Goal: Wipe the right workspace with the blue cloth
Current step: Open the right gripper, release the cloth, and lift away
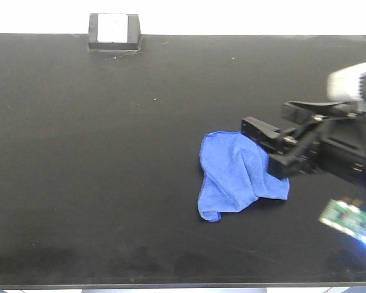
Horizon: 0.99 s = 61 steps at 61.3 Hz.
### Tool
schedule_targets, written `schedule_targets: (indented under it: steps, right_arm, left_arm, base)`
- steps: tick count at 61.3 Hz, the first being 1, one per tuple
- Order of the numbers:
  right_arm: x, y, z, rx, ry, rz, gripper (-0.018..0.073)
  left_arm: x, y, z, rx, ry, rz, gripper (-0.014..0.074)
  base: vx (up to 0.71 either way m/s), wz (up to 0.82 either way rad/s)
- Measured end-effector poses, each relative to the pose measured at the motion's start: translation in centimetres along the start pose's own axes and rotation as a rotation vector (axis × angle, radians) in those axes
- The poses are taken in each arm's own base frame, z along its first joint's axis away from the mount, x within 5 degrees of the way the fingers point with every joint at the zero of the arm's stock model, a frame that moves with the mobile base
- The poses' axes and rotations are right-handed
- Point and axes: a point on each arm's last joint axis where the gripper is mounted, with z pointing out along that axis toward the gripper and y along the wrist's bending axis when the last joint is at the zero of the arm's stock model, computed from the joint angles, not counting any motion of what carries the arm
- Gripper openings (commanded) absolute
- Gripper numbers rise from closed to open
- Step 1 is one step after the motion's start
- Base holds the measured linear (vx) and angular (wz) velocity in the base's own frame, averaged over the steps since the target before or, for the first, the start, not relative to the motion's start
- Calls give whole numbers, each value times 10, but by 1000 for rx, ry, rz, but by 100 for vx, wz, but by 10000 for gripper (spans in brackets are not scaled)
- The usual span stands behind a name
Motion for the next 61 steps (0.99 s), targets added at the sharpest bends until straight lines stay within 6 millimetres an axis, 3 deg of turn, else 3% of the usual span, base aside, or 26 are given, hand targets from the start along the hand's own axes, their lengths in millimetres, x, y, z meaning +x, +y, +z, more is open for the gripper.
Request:
schedule_targets:
  steps: [6,13,20,27,34,45,61]
  right_arm:
    - [-4,2,-11,-1,-48,-25,501]
    - [-9,2,-19,13,-104,-30,399]
    - [-13,0,-24,36,-148,-60,208]
    - [-7,-1,-32,64,-151,-205,-15]
    - [10,-6,-42,105,-138,-253,-11]
    - [47,-27,-67,272,-174,-52,-8]
    - [107,-41,-92,487,-272,-11,-8]
  left_arm:
    - [0,0,0,0,0,0,-6]
    - [0,0,0,0,0,0,-6]
    - [0,0,0,0,0,0,-6]
    - [0,0,0,0,0,0,-6]
    - [0,0,0,0,0,0,-6]
    - [0,0,0,0,0,0,-6]
    - [0,0,0,0,0,0,-6]
  base:
    - [0,0]
    - [0,0]
    - [0,0]
    - [0,0]
    - [0,0]
    - [0,0]
    - [0,0]
